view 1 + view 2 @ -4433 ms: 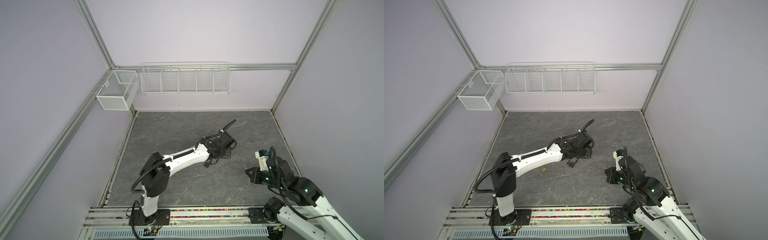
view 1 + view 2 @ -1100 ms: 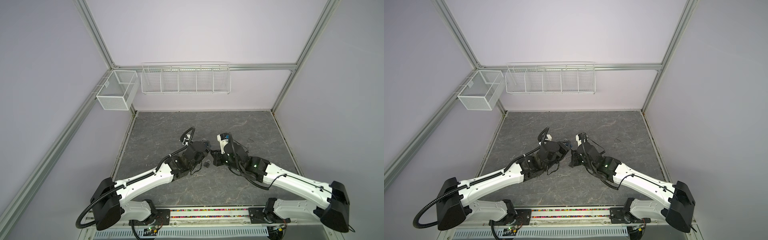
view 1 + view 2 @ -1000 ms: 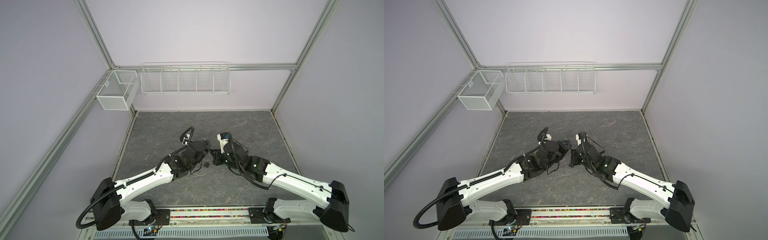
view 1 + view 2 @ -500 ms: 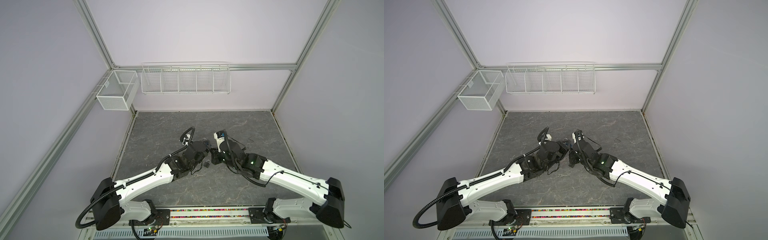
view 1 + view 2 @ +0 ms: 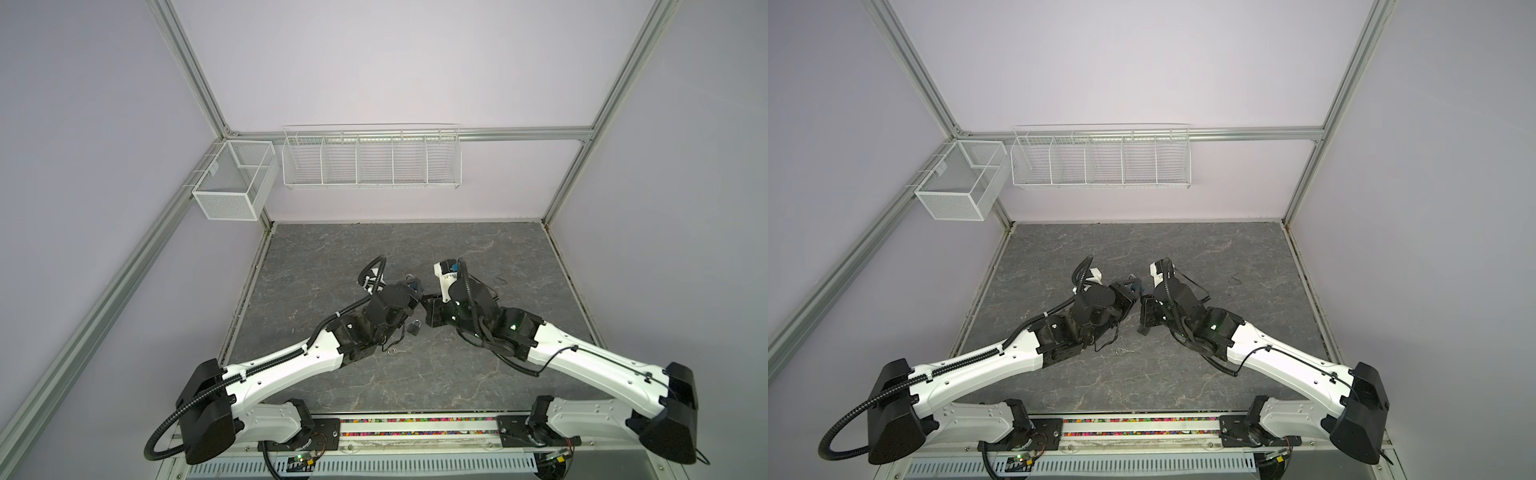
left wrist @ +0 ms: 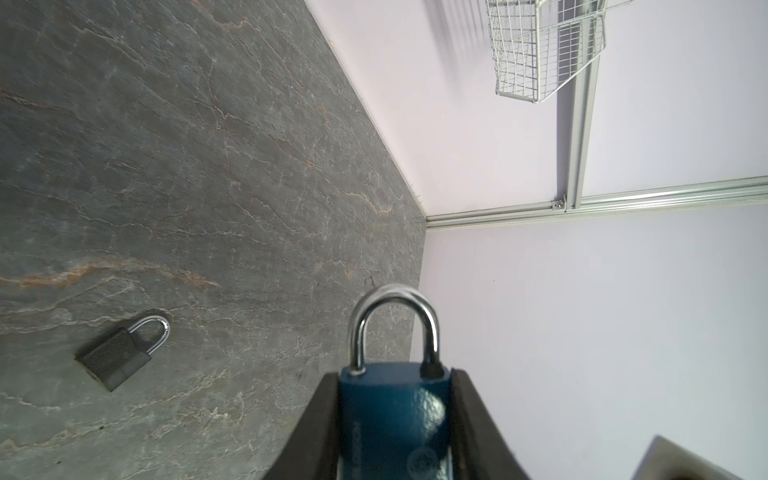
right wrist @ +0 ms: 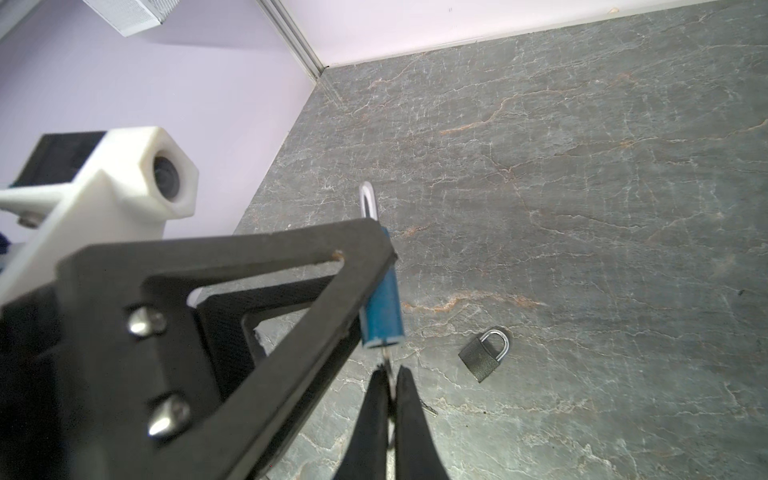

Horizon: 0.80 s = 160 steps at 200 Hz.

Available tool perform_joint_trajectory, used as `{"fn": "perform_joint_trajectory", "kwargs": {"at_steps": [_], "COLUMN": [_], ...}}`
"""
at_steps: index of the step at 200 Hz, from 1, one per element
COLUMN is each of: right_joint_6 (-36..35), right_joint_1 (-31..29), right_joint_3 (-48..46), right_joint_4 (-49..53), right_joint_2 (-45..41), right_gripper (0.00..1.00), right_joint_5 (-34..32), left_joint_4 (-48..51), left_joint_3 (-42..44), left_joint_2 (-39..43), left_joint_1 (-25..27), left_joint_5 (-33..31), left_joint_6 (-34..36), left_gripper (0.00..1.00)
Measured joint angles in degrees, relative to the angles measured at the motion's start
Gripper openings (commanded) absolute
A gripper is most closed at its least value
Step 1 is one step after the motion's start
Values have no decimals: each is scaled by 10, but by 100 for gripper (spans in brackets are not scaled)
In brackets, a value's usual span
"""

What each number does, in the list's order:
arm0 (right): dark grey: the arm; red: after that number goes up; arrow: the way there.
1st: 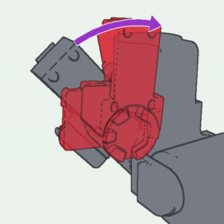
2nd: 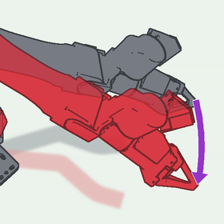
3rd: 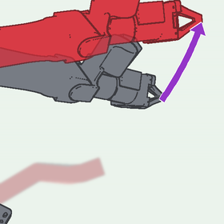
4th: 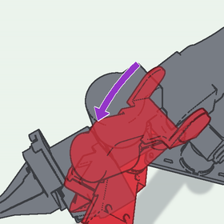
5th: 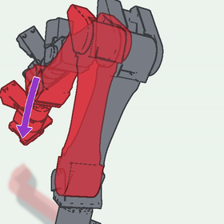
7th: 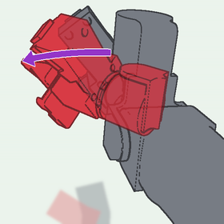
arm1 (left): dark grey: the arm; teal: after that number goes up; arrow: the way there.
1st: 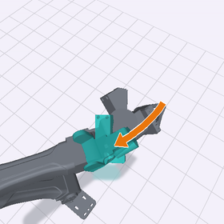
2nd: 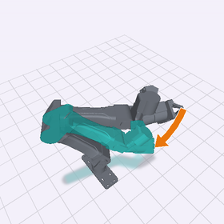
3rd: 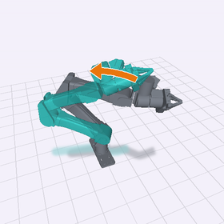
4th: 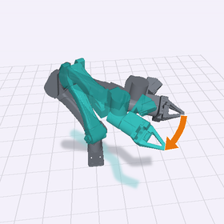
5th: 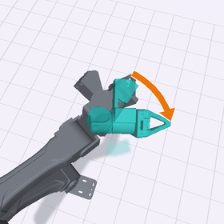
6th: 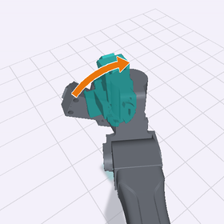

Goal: Unlock with the key

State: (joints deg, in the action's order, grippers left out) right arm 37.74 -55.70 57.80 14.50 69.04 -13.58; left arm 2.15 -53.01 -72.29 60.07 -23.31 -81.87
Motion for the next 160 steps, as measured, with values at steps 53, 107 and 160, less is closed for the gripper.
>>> {"fn": "perform_joint_trajectory", "kwargs": {"at_steps": [53, 107, 160], "right_joint_6": [21, 43, 57], "right_joint_1": [23, 44, 59], "right_joint_3": [-12, -24, -33], "right_joint_4": [-21, -48, -77], "right_joint_2": [-26, -61, -90], "right_gripper": [6, 6, 6], "right_joint_5": [35, 86, 108], "left_joint_4": [-38, -74, -142], "left_joint_3": [2, 3, 9], "left_joint_2": [3, 19, 21], "left_joint_1": [0, 0, 0], "left_joint_5": [8, 30, 47], "left_joint_6": [20, 59, 81], "left_gripper": [0, 0, 0]}}
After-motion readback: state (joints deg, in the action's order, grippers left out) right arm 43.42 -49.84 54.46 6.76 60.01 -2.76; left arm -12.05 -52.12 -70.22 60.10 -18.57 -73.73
